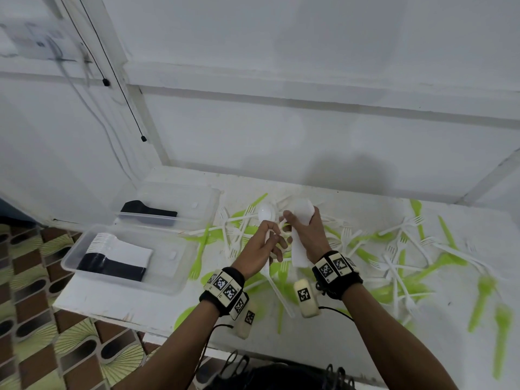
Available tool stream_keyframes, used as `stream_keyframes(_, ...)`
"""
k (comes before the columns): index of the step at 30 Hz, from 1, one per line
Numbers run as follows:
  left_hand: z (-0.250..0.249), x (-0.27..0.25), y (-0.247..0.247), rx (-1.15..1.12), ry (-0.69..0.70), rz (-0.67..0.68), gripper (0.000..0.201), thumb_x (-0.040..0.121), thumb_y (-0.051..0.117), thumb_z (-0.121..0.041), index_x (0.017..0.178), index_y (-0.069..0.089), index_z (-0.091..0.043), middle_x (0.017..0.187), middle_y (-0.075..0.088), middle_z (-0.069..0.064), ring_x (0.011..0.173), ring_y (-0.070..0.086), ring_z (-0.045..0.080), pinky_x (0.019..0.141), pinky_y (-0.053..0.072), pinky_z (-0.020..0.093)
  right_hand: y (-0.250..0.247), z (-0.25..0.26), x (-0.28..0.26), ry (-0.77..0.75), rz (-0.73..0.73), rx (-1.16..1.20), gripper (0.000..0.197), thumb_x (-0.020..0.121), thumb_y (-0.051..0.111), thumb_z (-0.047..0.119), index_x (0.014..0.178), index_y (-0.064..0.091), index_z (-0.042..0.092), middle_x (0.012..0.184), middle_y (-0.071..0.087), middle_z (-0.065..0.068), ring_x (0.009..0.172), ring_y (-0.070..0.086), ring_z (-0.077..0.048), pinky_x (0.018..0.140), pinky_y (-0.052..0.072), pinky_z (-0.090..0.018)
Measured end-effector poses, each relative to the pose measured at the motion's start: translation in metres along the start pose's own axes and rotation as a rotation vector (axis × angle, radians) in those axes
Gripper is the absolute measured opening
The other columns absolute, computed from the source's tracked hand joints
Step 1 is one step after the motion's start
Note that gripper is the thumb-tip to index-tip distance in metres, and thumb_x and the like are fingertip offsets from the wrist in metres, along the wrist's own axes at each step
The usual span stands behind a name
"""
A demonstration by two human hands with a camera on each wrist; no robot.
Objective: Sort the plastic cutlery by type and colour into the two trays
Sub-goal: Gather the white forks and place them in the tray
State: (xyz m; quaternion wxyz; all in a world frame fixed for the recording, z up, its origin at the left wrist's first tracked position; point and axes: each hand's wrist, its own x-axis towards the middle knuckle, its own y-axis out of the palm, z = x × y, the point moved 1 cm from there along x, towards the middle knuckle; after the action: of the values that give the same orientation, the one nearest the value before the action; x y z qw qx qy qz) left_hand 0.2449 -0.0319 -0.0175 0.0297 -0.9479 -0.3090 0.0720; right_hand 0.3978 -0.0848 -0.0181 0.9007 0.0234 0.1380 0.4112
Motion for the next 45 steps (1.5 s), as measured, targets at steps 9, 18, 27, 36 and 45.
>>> stream_keyframes(9,0.007,0.005,0.007,0.083,0.020,0.094,0.015,0.108,0.029,-0.008,0.103,0.037,-0.019,0.074,0.051,0.010,0.059,0.039,0.022,0.060,0.036,0.031,0.003,-0.009,0.008,-0.001,-0.098,-0.056,0.062,0.094,0.072,0.027,0.140,0.032,0.018,0.121,0.062,-0.010,0.102,0.067,-0.026,0.088,0.059,-0.048)
stream_keyframes(18,0.002,0.003,-0.007,0.136,0.011,0.106,0.016,0.109,0.028,-0.011,0.121,0.028,-0.023,0.082,0.052,0.008,0.046,0.039,0.017,0.051,0.034,0.028,-0.010,-0.012,0.016,0.072,-0.095,-0.050,0.066,0.099,0.061,0.007,0.140,0.018,0.034,0.090,0.060,-0.015,0.051,0.055,-0.023,0.048,0.050,-0.033)
stream_keyframes(27,0.008,0.012,-0.008,-0.005,-0.155,-0.009,0.048,0.107,0.033,-0.010,0.151,0.017,-0.022,0.083,0.050,0.009,0.045,0.037,0.016,0.047,0.034,0.024,0.004,-0.021,-0.001,0.131,0.015,-0.042,0.045,0.095,0.068,0.014,0.130,0.039,0.016,0.089,0.068,-0.014,0.062,0.062,-0.026,0.055,0.051,-0.035)
stream_keyframes(36,0.021,0.011,-0.006,-0.023,-0.116,-0.128,0.038,0.109,0.035,-0.011,0.146,0.039,-0.010,0.081,0.057,0.000,0.058,0.043,0.012,0.055,0.036,0.021,0.009,-0.045,0.009,0.145,-0.013,-0.223,0.066,0.066,0.080,0.055,0.119,0.063,0.018,0.111,0.072,-0.006,0.103,0.069,-0.034,0.091,0.057,-0.057)
stream_keyframes(45,0.025,0.009,0.004,-0.003,-0.088,-0.177,0.035,0.110,0.042,-0.023,0.144,0.049,-0.024,0.130,0.059,-0.001,0.117,0.059,0.022,0.095,0.047,0.032,0.016,-0.032,-0.001,0.226,0.006,-0.010,0.063,0.072,0.078,0.040,0.121,0.058,0.007,0.101,0.069,-0.010,0.082,0.071,-0.026,0.066,0.057,-0.036)
